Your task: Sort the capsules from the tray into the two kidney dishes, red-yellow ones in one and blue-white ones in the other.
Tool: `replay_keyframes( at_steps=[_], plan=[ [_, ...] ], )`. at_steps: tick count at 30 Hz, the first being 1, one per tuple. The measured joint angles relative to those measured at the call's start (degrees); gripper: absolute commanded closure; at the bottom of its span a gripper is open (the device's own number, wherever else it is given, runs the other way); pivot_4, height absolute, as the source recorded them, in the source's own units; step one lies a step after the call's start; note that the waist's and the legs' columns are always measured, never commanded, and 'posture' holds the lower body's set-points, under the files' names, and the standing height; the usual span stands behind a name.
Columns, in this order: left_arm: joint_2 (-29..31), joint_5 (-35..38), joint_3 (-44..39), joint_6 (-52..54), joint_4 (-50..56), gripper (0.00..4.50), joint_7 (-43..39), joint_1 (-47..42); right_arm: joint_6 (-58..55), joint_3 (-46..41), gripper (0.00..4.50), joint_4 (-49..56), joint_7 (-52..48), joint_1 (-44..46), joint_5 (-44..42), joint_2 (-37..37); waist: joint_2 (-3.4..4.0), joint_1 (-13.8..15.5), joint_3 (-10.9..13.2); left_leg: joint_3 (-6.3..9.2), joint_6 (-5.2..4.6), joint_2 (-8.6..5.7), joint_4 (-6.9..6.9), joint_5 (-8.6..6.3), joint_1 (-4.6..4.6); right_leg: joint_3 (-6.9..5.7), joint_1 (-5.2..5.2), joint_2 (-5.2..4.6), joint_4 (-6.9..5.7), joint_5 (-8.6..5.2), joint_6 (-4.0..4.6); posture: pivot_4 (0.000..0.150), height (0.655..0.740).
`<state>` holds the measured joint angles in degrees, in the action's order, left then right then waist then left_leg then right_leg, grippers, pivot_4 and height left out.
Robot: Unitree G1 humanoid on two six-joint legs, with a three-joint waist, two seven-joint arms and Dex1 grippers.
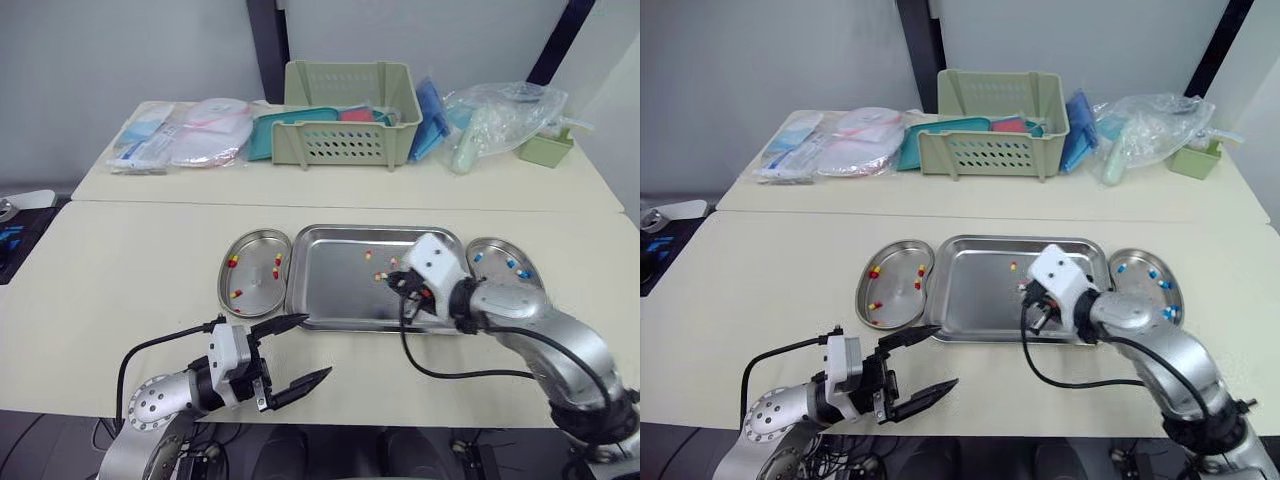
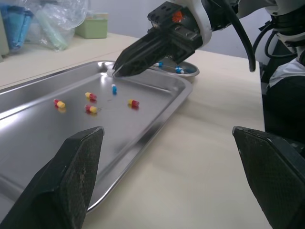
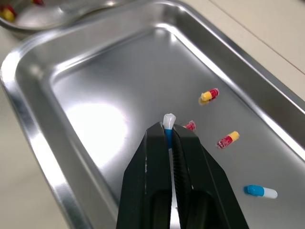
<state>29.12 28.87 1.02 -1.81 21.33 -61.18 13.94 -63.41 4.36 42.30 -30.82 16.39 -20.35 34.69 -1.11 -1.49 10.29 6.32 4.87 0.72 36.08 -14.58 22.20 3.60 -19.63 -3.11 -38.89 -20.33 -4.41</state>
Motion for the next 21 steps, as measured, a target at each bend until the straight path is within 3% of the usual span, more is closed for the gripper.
replay_keyframes(
  at_steps=[5,10,21],
  plan=[
    [-0.49,1.76,-0.43,-1.54,-2.00,0.00,-2.51,-1.78,1.11,-18.11,4.48,4.17,-3.19,-10.42,-5.67,1.09,0.01,-0.09,-0.01,0.01,0.00,-0.01,0.02,0.00,0.03,-0.02,0.00,0.00,-0.04,0.00,0.00,0.150,0.7400],
    [-1.78,1.81,-0.22,-3.76,-4.21,0.00,-3.36,-2.94,4.93,-30.22,4.48,3.59,-4.05,-22.97,-5.65,1.33,0.03,-0.17,-0.02,-0.03,-0.01,0.00,0.01,0.00,-0.01,0.02,0.03,0.01,-0.04,0.00,0.00,0.150,0.7400],
    [-2.61,1.15,0.90,-4.49,-5.16,0.00,-2.32,-4.47,17.25,-33.73,4.48,-7.63,-1.51,-28.84,-1.12,0.76,0.05,-0.36,-0.03,-0.13,-0.01,-0.01,0.01,0.00,-0.27,0.12,0.24,0.01,-0.03,0.00,-0.01,0.150,0.7400]
  ],
)
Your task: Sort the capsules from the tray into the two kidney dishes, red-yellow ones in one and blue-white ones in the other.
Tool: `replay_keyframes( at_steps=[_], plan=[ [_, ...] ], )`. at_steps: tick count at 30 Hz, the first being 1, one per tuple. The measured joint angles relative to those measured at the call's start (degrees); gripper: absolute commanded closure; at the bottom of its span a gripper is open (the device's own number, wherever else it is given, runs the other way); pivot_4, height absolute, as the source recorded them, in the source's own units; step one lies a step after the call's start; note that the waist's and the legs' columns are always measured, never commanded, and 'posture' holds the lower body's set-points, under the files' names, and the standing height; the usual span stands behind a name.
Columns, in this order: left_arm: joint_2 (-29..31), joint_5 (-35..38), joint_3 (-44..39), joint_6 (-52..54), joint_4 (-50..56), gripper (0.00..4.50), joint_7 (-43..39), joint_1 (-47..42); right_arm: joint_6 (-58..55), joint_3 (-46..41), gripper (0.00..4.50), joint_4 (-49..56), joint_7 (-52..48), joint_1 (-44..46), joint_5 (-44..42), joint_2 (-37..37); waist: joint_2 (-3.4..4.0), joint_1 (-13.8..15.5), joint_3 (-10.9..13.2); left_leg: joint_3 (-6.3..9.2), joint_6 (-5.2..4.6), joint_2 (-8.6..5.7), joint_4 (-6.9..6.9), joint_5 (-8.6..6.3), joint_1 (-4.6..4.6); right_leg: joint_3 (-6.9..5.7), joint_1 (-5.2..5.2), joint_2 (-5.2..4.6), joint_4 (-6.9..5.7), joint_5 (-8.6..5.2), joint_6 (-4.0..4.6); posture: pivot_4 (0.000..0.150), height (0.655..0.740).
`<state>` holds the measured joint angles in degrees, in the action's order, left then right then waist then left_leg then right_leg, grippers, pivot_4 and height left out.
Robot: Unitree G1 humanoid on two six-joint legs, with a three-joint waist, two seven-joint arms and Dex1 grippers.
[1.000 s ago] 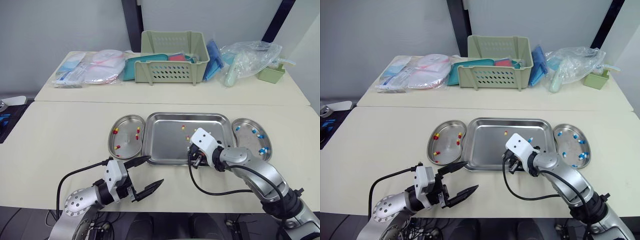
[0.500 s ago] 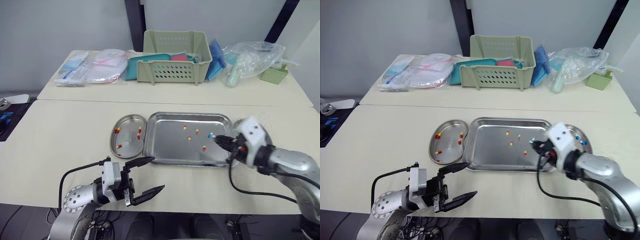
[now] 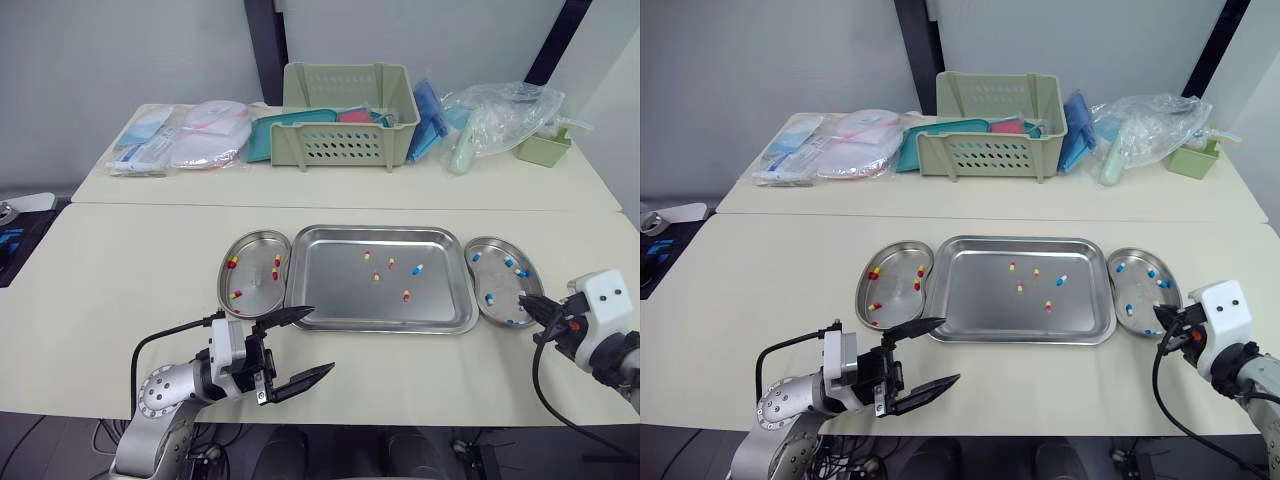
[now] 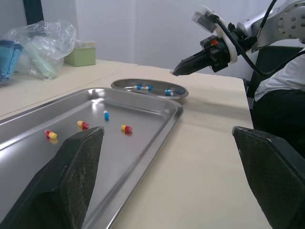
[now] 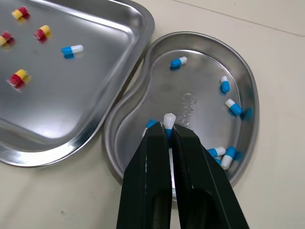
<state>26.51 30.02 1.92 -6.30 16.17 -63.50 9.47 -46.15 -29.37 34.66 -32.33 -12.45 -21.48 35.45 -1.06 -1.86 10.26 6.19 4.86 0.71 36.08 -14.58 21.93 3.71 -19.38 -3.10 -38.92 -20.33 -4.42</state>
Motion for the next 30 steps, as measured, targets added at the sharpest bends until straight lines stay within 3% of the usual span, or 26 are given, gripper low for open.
replay_keyframes(
  at_steps=[11,17,26,30],
  plan=[
    [-0.06,-0.67,0.24,-0.01,0.02,0.00,1.56,-0.37,5.23,0.49,4.48,-7.27,1.70,2.20,2.39,0.28,0.01,0.00,0.00,0.01,0.00,0.00,0.00,0.00,0.00,0.00,0.01,0.00,0.00,0.00,0.00,0.150,0.7400],
    [-0.31,-0.87,0.36,-0.02,0.02,0.00,1.66,-0.72,3.76,0.49,2.99,-7.28,3.40,3.17,1.95,0.25,0.01,0.03,0.00,0.01,0.00,0.00,0.00,0.00,-0.01,0.00,0.01,0.00,0.00,0.00,0.00,0.150,0.7400],
    [-0.31,-0.88,0.36,-0.01,0.03,0.00,1.89,-0.71,1.22,0.40,0.21,-4.17,5.16,4.76,-0.14,0.24,0.01,0.03,0.00,0.01,0.00,0.00,0.00,0.00,0.00,0.00,0.01,0.00,0.00,0.00,0.00,0.150,0.7400],
    [-0.25,-0.69,-0.28,1.55,0.11,0.00,4.16,-1.21,3.66,0.22,0.05,-3.55,5.16,4.75,-0.05,0.24,0.01,0.03,0.00,0.01,0.00,0.00,0.00,0.00,0.00,0.00,0.01,0.00,0.00,0.00,0.00,0.150,0.7400]
  ],
)
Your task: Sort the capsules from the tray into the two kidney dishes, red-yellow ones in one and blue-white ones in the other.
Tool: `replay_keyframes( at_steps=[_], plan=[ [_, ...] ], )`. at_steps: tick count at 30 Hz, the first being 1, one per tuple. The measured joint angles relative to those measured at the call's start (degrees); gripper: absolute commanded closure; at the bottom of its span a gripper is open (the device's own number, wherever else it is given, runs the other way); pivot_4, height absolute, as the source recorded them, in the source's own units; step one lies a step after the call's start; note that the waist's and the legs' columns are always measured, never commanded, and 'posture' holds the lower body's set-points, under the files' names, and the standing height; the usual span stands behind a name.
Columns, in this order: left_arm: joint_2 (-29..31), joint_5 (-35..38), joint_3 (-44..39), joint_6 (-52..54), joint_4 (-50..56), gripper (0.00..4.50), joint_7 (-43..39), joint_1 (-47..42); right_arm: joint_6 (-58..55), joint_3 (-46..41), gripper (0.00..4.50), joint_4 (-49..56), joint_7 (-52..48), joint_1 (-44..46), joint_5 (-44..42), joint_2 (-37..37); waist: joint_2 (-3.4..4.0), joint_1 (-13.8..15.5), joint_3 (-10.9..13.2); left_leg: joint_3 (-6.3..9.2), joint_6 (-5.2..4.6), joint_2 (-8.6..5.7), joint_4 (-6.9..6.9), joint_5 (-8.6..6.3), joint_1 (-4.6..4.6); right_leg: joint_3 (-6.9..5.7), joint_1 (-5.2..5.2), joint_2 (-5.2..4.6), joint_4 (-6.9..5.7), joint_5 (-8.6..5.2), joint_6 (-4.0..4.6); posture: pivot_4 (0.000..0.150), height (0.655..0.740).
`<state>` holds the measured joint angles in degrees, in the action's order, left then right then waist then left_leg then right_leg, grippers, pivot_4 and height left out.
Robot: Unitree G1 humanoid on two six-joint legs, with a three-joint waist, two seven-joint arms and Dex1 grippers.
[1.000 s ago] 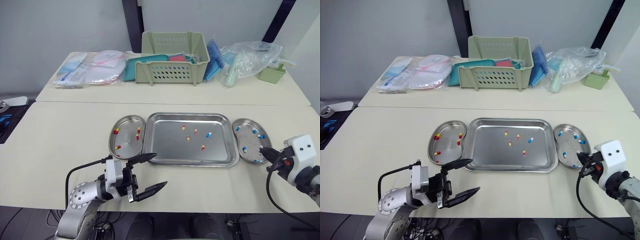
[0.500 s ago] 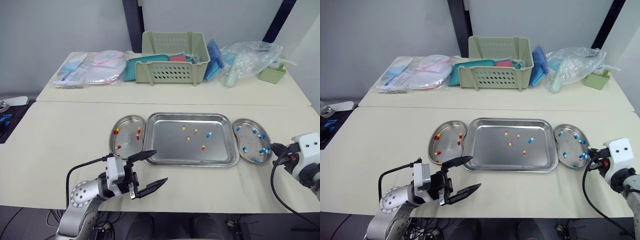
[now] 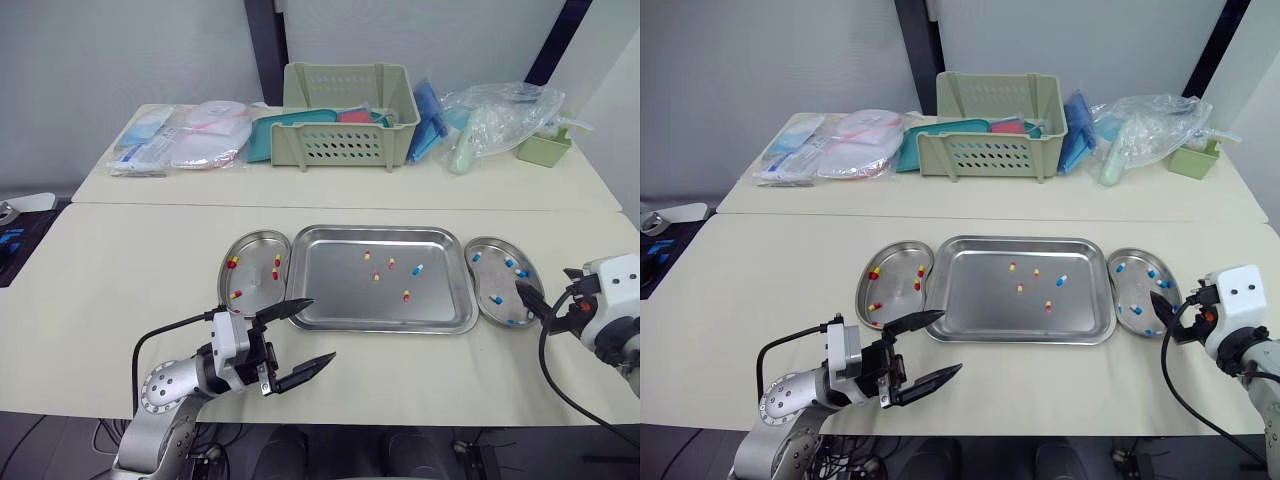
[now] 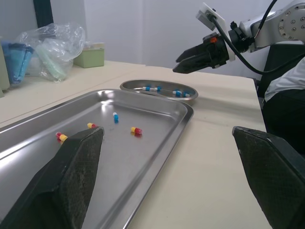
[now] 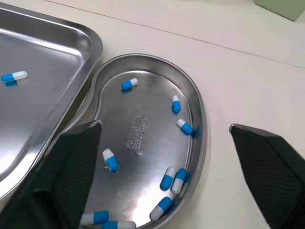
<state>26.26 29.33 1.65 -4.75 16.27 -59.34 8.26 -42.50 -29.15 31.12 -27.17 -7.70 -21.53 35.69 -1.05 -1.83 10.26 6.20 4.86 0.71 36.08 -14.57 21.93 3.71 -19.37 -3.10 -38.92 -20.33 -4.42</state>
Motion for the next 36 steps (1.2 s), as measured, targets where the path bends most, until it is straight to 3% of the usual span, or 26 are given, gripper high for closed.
replay_keyframes(
  at_steps=[7,11,19,26,36],
  plan=[
    [6.74,1.15,-8.76,11.73,3.14,0.00,9.10,0.68,14.13,-0.16,0.05,-0.13,-8.77,-5.61,0.71,1.40,0.00,-0.08,0.02,0.00,0.00,0.01,-0.01,0.00,0.00,0.00,0.00,0.00,0.00,0.00,0.00,0.150,0.7400],
    [10.97,2.39,-18.13,16.22,2.76,0.00,11.37,4.93,19.47,-1.43,0.05,-1.72,-18.62,-10.62,-0.13,6.86,-0.02,-0.06,0.03,0.01,0.00,0.02,-0.02,0.00,-0.03,-0.02,0.01,0.00,0.01,0.00,0.00,0.150,0.7400],
    [18.67,-0.55,-33.69,14.96,-16.89,0.00,6.31,13.68,28.06,-10.40,0.05,-12.78,-37.37,-21.77,-0.14,15.03,-0.16,-0.04,0.11,-0.03,-0.01,0.02,-0.07,-0.01,-0.07,-0.02,0.03,0.00,0.07,-0.02,0.03,0.150,0.7400],
    [18.95,-3.20,-35.21,9.48,-25.79,0.00,2.58,15.42,29.73,-12.16,0.05,-16.72,-40.34,-21.28,-0.09,15.76,-0.23,-0.02,0.14,-0.02,0.01,0.04,-0.07,-0.01,-0.07,-0.04,0.06,-0.01,0.07,-0.02,0.02,0.150,0.7400],
    [18.43,-3.18,-35.21,11.14,-19.67,0.00,4.25,15.57,31.30,-8.82,0.05,-15.61,-39.87,-17.42,-0.09,15.10,-0.25,-0.02,0.14,-0.03,0.01,0.05,-0.07,-0.02,-0.06,-0.03,0.06,-0.02,0.07,-0.02,0.02,0.150,0.7400]
  ],
)
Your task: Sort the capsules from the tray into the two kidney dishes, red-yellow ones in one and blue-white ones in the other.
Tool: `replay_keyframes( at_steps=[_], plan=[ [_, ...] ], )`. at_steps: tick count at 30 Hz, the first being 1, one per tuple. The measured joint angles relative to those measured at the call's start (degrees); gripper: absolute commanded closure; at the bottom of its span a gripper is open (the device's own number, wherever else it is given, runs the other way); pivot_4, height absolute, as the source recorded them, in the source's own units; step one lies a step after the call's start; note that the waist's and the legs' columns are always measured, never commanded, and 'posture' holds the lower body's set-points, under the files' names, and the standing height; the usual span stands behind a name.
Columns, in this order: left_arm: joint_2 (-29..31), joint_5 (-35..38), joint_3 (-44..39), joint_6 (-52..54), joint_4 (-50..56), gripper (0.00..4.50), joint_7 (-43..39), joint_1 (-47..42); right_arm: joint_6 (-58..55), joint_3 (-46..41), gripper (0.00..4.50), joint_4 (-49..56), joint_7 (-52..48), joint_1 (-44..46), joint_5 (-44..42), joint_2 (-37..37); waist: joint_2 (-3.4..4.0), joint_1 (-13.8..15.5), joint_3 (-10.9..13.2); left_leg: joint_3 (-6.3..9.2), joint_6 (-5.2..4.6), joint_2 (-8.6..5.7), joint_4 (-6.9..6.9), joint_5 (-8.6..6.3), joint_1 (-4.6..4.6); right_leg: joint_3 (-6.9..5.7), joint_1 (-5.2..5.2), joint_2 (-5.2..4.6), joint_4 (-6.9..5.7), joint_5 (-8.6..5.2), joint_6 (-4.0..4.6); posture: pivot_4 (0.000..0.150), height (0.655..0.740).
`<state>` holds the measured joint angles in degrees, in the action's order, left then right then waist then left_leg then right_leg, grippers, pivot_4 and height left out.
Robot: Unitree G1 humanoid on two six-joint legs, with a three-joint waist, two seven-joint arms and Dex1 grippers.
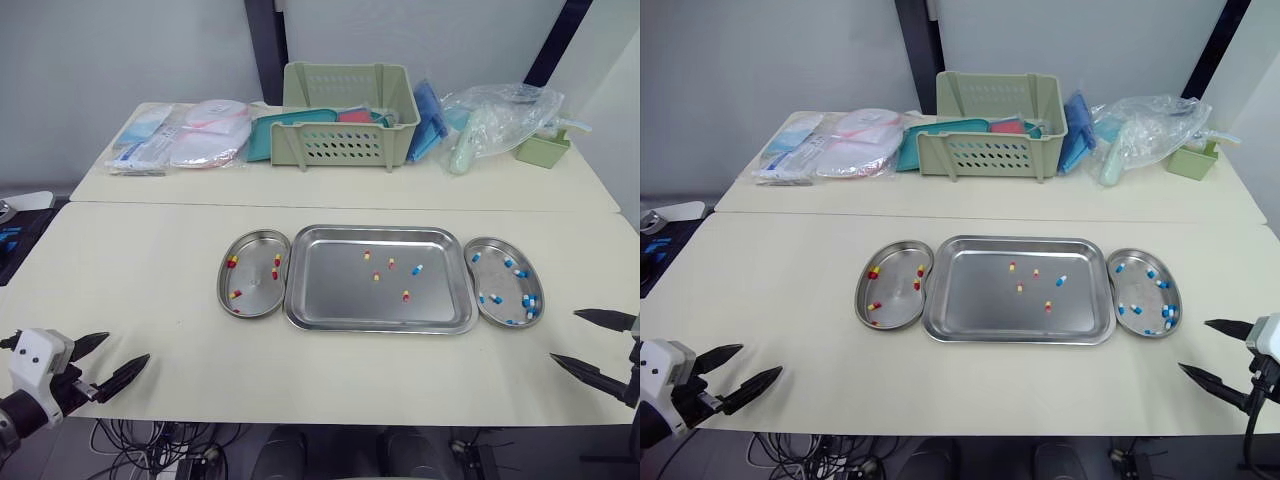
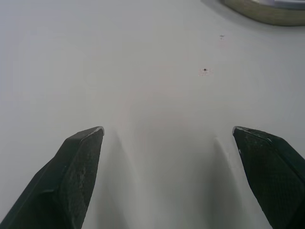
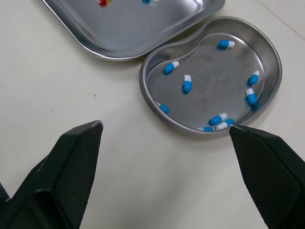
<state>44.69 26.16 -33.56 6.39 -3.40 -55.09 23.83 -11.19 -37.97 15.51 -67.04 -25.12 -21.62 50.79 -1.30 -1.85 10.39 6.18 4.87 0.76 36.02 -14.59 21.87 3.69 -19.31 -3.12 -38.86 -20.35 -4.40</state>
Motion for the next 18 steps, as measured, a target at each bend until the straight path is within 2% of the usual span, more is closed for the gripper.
replay_keyframes(
  at_steps=[4,12,18],
  plan=[
    [-0.02,0.01,0.00,1.36,3.31,0.00,0.42,1.26,0.79,2.41,0.05,0.99,0.48,1.14,-0.04,-1.17,0.00,-0.01,0.00,0.01,0.00,0.00,0.00,0.00,0.00,-0.01,0.00,0.00,-0.01,0.00,0.00,0.150,0.7400],
    [-0.34,1.83,1.03,5.42,14.21,0.00,0.47,0.98,-0.30,10.24,0.05,10.51,5.10,2.23,-2.46,-7.00,0.00,0.04,0.00,0.01,0.00,0.00,0.02,0.00,0.02,-0.01,0.00,0.00,-0.01,0.00,0.00,0.150,0.7400],
    [-0.80,3.48,5.47,9.65,22.58,0.00,1.46,-2.09,-0.49,12.88,0.05,11.55,7.56,1.51,-2.37,-8.86,-0.02,0.13,0.00,0.03,0.00,0.00,0.04,0.00,0.02,-0.02,0.00,0.00,-0.02,0.01,0.00,0.150,0.7400]
  ],
)
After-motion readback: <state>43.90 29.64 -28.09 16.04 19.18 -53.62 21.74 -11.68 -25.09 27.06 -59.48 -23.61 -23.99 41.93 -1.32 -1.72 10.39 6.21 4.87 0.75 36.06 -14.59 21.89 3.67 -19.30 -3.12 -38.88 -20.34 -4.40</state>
